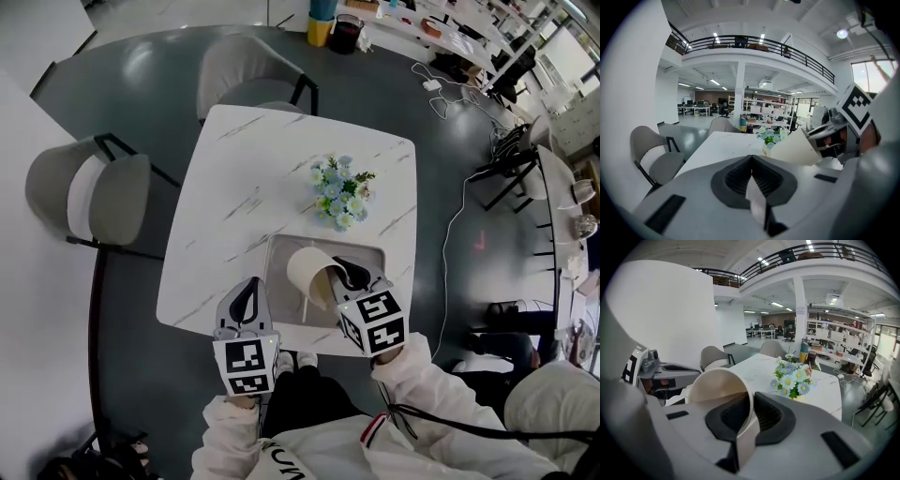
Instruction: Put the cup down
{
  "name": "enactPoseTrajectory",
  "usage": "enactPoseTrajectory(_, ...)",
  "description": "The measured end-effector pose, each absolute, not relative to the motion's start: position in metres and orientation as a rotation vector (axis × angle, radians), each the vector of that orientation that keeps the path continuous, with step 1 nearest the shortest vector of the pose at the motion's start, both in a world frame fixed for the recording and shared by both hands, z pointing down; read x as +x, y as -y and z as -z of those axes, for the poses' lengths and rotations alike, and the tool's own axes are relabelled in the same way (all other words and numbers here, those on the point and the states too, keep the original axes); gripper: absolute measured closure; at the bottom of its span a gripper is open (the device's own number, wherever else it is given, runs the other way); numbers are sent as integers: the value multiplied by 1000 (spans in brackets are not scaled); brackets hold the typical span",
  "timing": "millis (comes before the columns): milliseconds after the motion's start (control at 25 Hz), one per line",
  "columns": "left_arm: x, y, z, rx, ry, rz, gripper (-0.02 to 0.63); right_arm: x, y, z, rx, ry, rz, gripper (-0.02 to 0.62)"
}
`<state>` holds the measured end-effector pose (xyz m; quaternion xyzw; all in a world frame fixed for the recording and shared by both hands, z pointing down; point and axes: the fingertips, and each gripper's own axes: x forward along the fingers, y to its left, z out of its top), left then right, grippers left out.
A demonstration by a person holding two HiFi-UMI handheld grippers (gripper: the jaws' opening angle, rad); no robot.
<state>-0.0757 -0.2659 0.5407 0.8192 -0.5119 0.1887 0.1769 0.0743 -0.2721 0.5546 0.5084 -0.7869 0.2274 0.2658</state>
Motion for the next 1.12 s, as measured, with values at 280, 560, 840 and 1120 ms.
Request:
enactPoseTrajectory(280,-76,274,-552,2308,1453,-543,595,68,290,-578,1272,2083,-581,561)
enactPoseTrajectory(560,-76,282,-567,2287,1457,-547,595,59,305,-600,1184,2046,-563,561)
enactPoseTrajectory(840,-80,286,-582,2256,1458,-552,595,54,315,-622,1077,1992,-541,561)
enactPoseTrajectory(1120,-79,290,-589,2242,1455,-544,595,48,327,-634,970,1944,-516,561)
